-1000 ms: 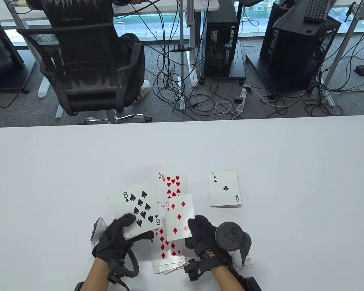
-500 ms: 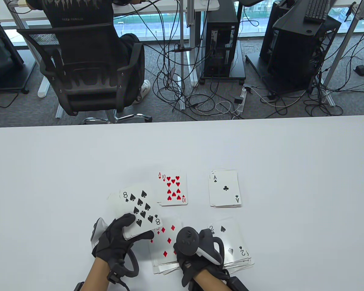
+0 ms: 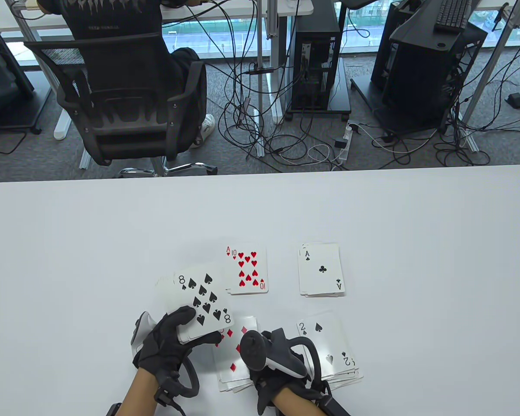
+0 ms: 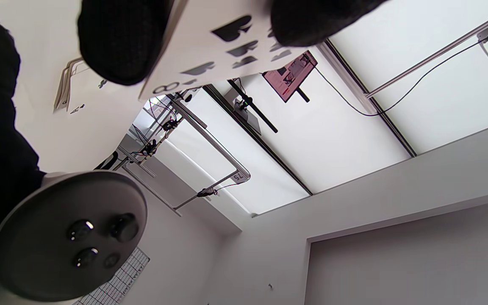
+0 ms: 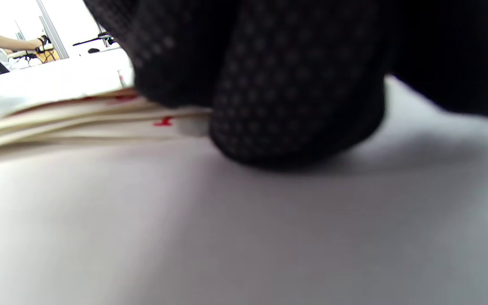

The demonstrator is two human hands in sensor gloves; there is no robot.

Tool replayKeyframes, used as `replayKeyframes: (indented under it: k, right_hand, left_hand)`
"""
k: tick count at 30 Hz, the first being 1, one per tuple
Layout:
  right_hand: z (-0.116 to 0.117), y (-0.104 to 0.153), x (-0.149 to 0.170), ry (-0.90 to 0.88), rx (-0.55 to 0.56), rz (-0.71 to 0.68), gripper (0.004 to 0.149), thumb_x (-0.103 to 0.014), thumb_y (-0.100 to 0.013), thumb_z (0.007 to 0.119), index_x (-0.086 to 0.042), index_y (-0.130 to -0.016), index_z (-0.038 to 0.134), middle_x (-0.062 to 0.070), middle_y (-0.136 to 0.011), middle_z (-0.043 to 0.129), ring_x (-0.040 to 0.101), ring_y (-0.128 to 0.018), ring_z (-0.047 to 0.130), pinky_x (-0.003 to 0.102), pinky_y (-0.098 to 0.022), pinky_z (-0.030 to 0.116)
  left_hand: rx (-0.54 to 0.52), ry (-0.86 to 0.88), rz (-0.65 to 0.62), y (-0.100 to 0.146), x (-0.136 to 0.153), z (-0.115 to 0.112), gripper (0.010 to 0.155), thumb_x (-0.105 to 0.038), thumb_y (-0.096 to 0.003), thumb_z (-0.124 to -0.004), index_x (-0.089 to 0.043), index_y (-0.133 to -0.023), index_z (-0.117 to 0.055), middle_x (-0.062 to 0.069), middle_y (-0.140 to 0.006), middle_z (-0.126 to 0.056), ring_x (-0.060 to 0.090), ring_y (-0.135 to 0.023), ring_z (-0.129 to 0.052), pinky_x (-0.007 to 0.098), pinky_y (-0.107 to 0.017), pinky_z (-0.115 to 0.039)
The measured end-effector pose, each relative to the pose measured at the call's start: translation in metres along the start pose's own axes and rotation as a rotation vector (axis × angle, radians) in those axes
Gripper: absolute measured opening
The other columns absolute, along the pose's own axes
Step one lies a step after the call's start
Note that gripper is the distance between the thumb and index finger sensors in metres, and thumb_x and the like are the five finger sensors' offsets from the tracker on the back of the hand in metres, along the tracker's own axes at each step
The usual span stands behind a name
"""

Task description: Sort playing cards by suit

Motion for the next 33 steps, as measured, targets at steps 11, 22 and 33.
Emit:
replayKeyframes:
  k: [11, 22, 33]
  right_hand:
    - [-0.063, 0.024, 0.019, -0.398, 0.457, -0.15, 0.059, -0.033, -0.058, 0.06, 0.02, -0.085, 0.063, 0.01, -0.043, 0.092, 0.029, -0.032, 0.098, 0.047, -0.026, 0.086]
    - [-0.06, 0.027, 0.007, -0.49, 0.484, -0.251, 0.08, -0.047, -0.055, 0.066, 0.022, -0.091, 0.047, 0.018, -0.062, 0.084, 0.038, -0.049, 0.092, 0.052, -0.037, 0.082]
    - [-0.066, 0.033, 0.014, -0.561, 0.586, -0.205, 0.059, -0.035, -0.051, 0.073, 0.014, -0.081, 0.06, 0.01, -0.051, 0.088, 0.029, -0.04, 0.096, 0.046, -0.032, 0.086]
  left_hand:
    - [0.039, -0.025, 0.055, -0.003, 0.013, -0.009, 0.053, -0.041, -0.0637, -0.065, -0.032, -0.109, -0.039, 0.001, -0.114, -0.053, 0.033, -0.101, -0.073, 0.046, -0.06, -0.08]
    - [0.096, -0.075, 0.139, -0.007, 0.033, -0.024, 0.053, -0.041, -0.0636, -0.066, -0.031, -0.109, -0.039, 0.002, -0.114, -0.054, 0.034, -0.1, -0.073, 0.047, -0.059, -0.08]
    - [0.13, -0.088, 0.148, -0.009, 0.037, -0.026, 0.053, -0.041, -0.0633, -0.066, -0.032, -0.109, -0.04, 0.002, -0.114, -0.054, 0.033, -0.1, -0.074, 0.048, -0.06, -0.079]
Point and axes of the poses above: the tracker on the back of each hand, its own x axis roughly to the little-finger side, its own y axis roughly from the fingertips to the wrist, z = x × y, the point moved 5 cm from there along -y, roughly from the wrist to the fingertips
